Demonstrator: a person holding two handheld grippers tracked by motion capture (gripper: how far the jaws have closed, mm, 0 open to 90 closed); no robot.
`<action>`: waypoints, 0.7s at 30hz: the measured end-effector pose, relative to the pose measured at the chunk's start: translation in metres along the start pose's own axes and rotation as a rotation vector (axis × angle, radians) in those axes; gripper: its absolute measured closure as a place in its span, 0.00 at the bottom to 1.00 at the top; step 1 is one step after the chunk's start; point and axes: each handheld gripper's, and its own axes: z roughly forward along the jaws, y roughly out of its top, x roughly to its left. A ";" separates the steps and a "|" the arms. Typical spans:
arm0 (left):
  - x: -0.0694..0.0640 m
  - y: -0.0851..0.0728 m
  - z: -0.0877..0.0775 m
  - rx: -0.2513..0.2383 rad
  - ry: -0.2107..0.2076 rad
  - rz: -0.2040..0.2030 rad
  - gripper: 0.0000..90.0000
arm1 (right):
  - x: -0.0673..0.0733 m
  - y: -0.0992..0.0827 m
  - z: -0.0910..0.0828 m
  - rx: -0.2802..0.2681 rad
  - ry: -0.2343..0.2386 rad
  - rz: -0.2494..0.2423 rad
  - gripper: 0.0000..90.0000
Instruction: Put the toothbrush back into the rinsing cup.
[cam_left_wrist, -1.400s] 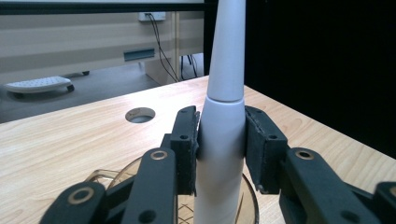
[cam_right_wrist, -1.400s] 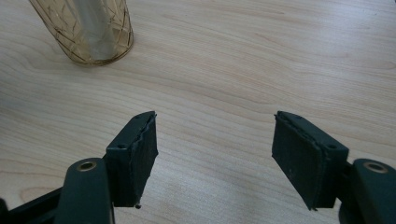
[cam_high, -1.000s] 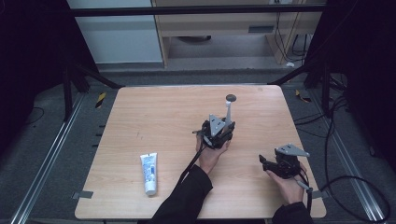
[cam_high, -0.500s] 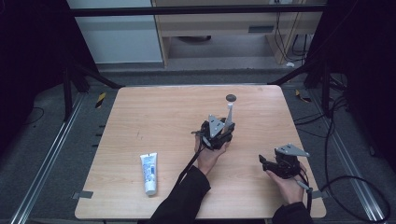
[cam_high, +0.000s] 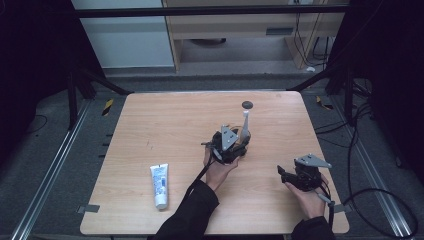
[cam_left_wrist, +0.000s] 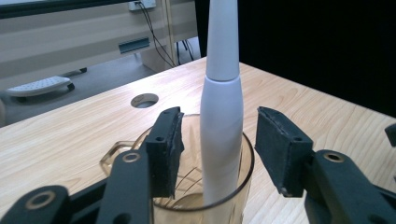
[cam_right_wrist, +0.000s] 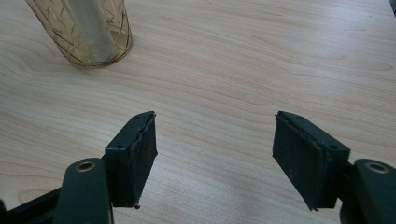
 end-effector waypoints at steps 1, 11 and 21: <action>0.001 0.000 -0.003 0.002 -0.001 0.003 0.54 | 0.000 0.000 0.000 -0.001 0.000 0.000 0.34; 0.016 0.000 -0.038 0.033 0.009 0.030 0.51 | 0.000 0.000 -0.002 0.001 -0.004 0.003 0.33; 0.044 0.002 -0.080 0.065 0.035 0.031 0.48 | 0.000 0.001 -0.003 -0.003 -0.006 0.010 0.33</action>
